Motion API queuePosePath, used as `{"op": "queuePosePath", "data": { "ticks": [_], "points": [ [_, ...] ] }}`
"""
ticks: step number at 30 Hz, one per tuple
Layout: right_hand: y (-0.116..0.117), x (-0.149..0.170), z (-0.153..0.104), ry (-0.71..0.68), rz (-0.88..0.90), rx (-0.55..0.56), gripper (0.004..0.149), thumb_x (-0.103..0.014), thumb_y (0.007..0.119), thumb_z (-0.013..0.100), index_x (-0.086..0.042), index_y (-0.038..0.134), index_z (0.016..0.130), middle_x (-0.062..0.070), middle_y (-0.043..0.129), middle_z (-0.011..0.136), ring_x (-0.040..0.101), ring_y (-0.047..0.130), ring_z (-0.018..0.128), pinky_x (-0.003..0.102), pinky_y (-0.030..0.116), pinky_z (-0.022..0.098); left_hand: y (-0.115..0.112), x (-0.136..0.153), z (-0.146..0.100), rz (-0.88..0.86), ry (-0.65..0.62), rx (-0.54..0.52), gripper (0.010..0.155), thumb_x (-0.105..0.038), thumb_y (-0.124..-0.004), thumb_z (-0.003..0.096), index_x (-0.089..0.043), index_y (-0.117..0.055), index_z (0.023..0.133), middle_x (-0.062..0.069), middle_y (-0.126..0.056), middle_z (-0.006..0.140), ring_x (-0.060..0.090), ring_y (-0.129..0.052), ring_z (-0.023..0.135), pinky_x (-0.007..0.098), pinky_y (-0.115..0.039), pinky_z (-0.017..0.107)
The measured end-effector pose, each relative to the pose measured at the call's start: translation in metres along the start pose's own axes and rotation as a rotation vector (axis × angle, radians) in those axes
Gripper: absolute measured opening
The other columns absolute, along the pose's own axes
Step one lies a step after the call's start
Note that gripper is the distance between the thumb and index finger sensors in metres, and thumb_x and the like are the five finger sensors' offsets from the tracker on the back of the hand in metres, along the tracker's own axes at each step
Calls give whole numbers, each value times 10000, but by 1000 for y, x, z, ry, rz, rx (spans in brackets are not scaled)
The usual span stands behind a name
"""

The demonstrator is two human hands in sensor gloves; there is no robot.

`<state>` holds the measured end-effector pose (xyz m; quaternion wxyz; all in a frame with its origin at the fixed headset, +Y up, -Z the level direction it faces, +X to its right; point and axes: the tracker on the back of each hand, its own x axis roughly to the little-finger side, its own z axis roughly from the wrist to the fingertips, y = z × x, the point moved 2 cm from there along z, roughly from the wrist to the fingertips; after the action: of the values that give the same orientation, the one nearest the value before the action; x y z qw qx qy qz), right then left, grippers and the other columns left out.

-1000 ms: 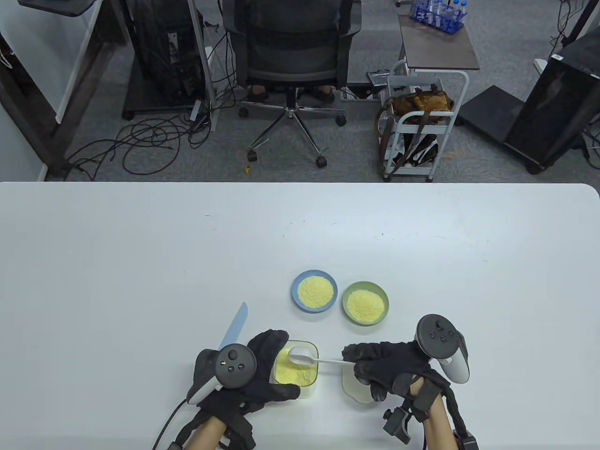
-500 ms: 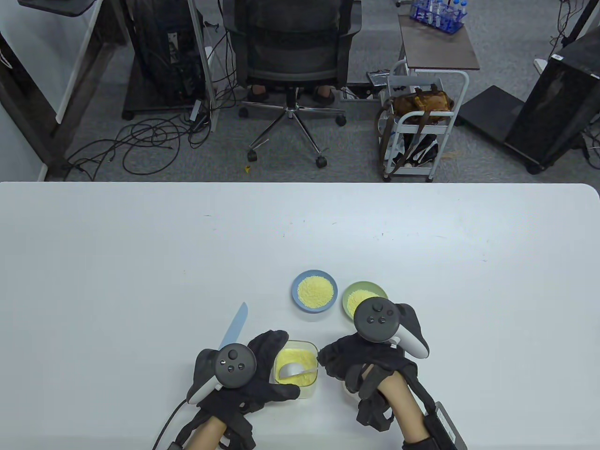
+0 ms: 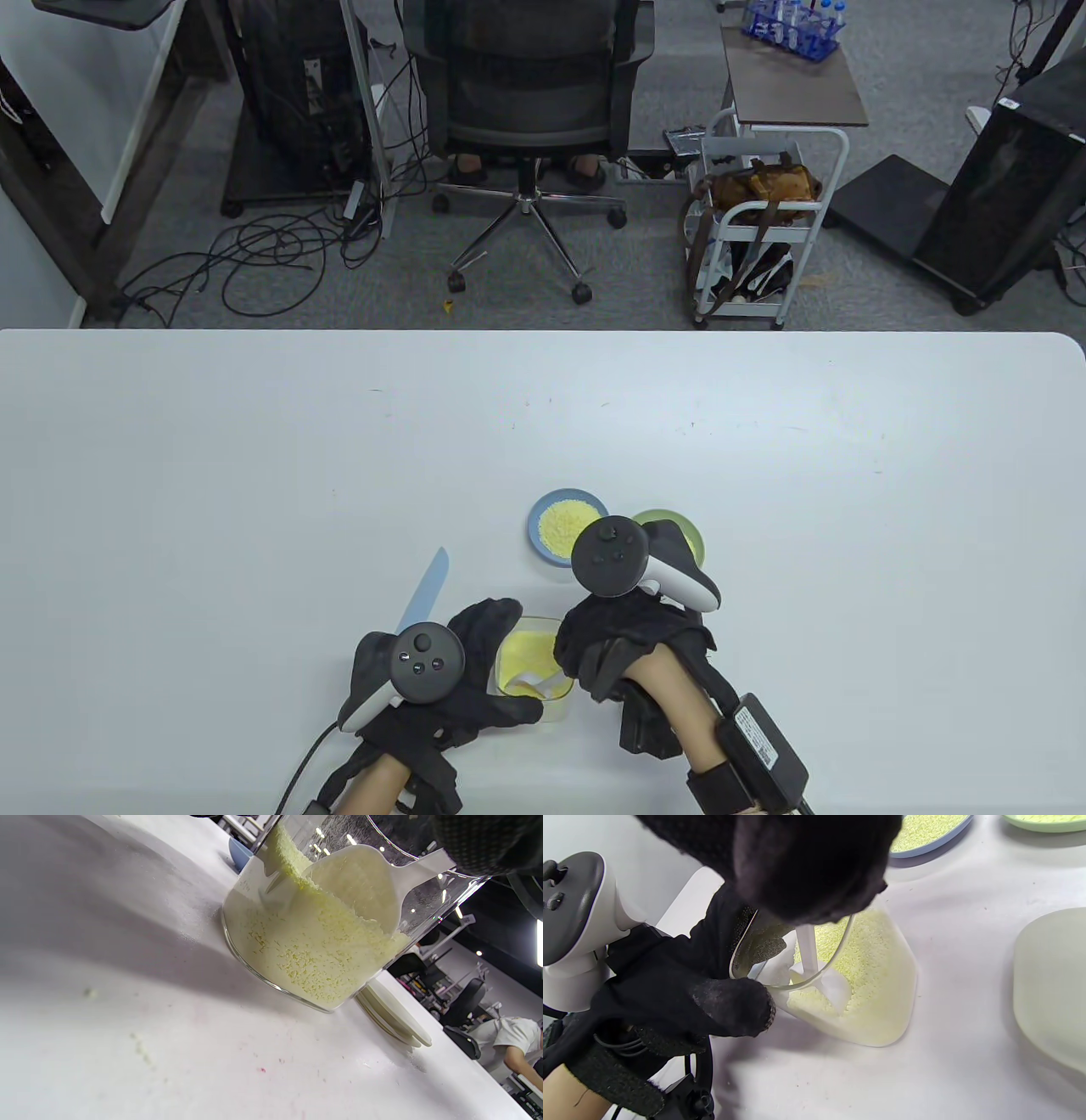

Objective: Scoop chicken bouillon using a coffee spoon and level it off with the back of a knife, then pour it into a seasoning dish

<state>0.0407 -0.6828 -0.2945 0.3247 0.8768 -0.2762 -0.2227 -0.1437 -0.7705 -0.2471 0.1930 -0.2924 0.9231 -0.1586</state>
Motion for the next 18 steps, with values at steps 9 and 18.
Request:
{"op": "queuePosePath", "data": {
  "ticks": [9,18],
  "points": [
    [4,28,8,-41,235,-113,380,-145,766,407,140,793,656,197,941,230,-75,838,-90,277,848,-82,0,0,0,4,2,8,1095,-752,-789,280,-387,-154,1093,160,-324,1214,431,-361,1153,640,-365,781],
    [12,63,9,-79,545,-87,388,-140,744,415,164,761,656,194,937,231,-79,845,-94,273,859,-80,0,1,0,2,4,12,1096,-751,-789,279,-389,-148,1091,161,-323,1213,433,-358,1152,639,-365,781]
  ]
}}
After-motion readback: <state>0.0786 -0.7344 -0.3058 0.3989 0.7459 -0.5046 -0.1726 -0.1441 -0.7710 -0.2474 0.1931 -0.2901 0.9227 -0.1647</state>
